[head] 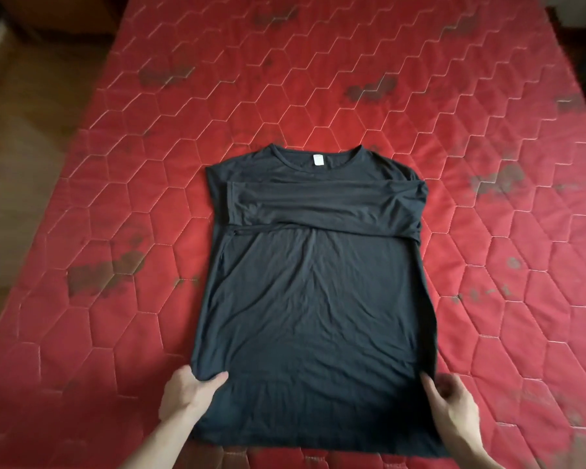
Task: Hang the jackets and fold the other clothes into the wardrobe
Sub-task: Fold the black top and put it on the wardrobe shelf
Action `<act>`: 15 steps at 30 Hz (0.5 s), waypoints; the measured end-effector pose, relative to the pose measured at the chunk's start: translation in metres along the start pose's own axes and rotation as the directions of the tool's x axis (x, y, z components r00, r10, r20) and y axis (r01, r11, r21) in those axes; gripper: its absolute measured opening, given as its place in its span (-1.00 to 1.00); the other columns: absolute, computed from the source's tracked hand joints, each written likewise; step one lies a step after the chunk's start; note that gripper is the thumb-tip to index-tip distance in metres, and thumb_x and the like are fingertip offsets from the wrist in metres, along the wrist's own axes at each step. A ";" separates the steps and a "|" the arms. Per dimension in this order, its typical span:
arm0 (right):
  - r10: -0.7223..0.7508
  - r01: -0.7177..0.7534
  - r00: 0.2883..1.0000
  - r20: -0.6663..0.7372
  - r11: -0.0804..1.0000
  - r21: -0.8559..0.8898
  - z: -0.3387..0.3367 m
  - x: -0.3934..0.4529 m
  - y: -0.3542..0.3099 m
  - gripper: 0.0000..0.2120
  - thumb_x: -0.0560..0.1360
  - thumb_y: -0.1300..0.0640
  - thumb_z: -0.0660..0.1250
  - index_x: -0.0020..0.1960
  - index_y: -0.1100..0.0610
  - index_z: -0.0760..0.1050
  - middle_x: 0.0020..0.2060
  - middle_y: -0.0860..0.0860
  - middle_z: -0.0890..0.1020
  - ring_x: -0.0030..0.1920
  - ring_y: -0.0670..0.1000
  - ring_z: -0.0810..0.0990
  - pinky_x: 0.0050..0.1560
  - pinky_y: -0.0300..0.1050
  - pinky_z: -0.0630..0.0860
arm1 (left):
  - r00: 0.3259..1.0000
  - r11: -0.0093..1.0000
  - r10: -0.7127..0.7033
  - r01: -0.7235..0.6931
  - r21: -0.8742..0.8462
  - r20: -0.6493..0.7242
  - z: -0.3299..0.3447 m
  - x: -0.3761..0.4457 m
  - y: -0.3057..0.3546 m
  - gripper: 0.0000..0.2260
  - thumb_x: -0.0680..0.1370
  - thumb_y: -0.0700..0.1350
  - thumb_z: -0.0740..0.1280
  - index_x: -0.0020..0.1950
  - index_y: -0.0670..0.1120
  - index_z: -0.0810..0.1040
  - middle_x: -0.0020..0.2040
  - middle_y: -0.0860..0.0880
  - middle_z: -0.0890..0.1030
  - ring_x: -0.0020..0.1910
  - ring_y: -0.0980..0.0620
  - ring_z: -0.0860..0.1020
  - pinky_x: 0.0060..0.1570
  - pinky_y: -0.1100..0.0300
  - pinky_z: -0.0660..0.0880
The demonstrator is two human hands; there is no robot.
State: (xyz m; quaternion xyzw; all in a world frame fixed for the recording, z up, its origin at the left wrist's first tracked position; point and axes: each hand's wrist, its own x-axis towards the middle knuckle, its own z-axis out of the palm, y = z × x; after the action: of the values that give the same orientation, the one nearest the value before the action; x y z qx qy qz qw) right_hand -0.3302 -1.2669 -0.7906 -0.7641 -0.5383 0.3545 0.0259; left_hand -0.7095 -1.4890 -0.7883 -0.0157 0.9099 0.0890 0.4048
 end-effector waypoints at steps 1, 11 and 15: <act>-0.008 0.009 1.000 0.015 0.999 -0.032 -0.001 -0.002 0.005 -0.79 0.57 0.02 0.47 -0.17 0.07 0.52 -0.30 0.05 0.64 -0.16 0.20 0.60 -0.03 0.13 0.50 | 0.997 1.000 0.025 -0.025 0.013 0.069 -0.003 -0.001 -0.008 -0.56 0.37 0.11 0.64 0.08 -0.15 0.67 0.03 -0.15 0.71 0.06 -0.19 0.67 0.08 0.00 0.58; 0.123 -0.122 0.992 -0.029 0.992 0.025 0.000 -0.024 0.011 -0.75 0.67 0.01 0.31 0.01 0.21 0.49 0.05 0.40 0.65 0.16 0.43 0.59 0.04 0.13 0.39 | 0.881 0.977 -0.080 0.162 -0.138 0.467 -0.036 0.004 -0.019 -0.61 0.51 -0.10 0.57 0.22 -0.24 0.54 0.03 -0.12 0.67 -0.04 -0.09 0.64 -0.01 0.03 0.60; 0.139 -0.139 0.990 0.010 0.988 0.060 -0.008 -0.010 -0.001 -0.68 0.64 -0.04 0.34 -0.06 0.23 0.59 -0.11 0.25 0.67 -0.01 0.30 0.62 0.08 0.16 0.49 | 0.875 0.948 -0.067 0.205 -0.242 0.479 -0.047 0.011 0.005 -0.70 0.49 -0.12 0.58 0.10 -0.24 0.59 -0.37 -0.05 0.54 -0.54 0.13 0.33 -0.57 0.32 0.22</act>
State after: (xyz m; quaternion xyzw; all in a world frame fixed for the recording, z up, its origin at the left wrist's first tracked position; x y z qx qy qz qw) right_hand -0.3279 -1.2724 -0.7795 -0.7977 -0.4727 0.3738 0.0229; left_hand -0.7524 -1.4917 -0.7650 -0.1167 0.7605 0.1914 0.6094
